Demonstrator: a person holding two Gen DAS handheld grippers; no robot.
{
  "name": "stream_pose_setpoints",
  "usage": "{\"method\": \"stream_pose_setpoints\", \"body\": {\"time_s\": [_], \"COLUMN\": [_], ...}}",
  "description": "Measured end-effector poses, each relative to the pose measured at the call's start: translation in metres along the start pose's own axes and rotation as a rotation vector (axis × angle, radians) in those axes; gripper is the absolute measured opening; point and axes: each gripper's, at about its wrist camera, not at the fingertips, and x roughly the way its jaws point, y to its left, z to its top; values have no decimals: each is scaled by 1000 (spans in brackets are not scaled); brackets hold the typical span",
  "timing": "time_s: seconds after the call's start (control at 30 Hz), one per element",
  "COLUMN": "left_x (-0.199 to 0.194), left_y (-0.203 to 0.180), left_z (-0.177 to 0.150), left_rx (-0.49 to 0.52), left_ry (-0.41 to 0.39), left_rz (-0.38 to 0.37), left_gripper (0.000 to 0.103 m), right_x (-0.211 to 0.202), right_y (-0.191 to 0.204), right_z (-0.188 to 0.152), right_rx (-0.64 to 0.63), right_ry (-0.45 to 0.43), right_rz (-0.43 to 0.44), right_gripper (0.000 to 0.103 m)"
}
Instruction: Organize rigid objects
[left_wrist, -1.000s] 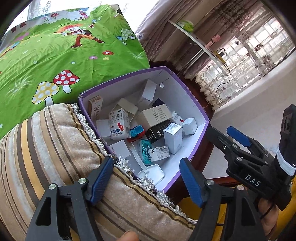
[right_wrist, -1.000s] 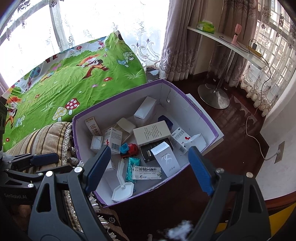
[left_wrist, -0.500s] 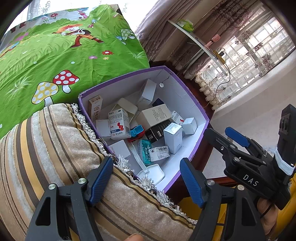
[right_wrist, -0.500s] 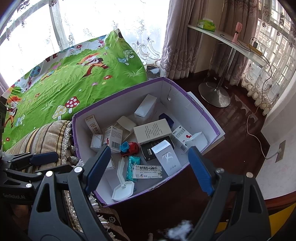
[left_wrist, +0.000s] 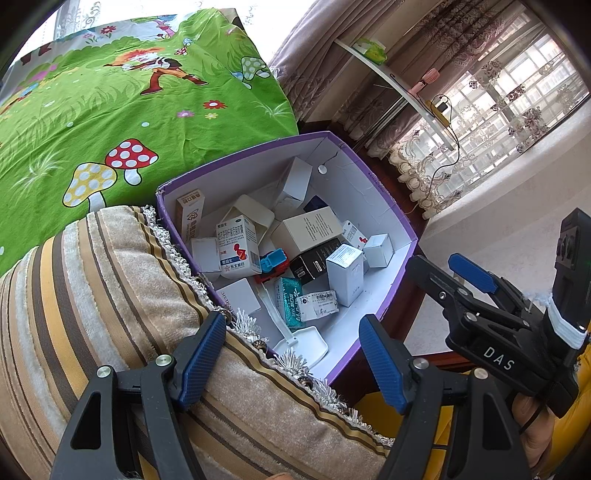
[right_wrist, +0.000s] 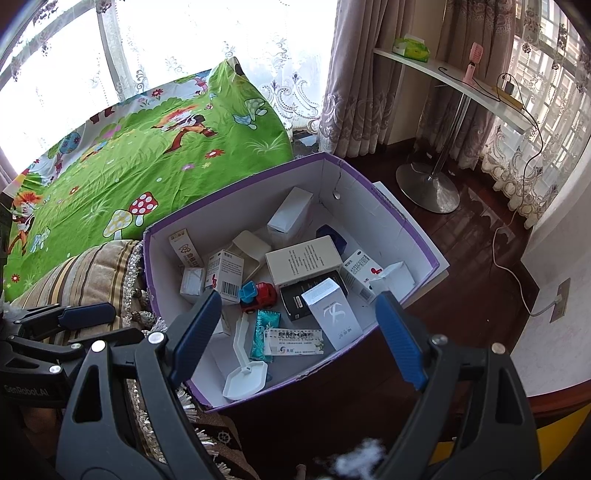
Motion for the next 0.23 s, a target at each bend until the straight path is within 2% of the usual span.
{"method": "stream_pose_setpoints", "body": {"time_s": [0.23], "left_x": [2], "left_y": [-7], "left_z": [-2], "left_rx": [26], "left_ry": [1], "left_rz": [3], "left_gripper": [79], "right_x": [0], "right_y": [-1], "right_z": [-1], "right_rx": [1], "right_ry": [0], "right_rz": [2], "right_gripper": [87]}}
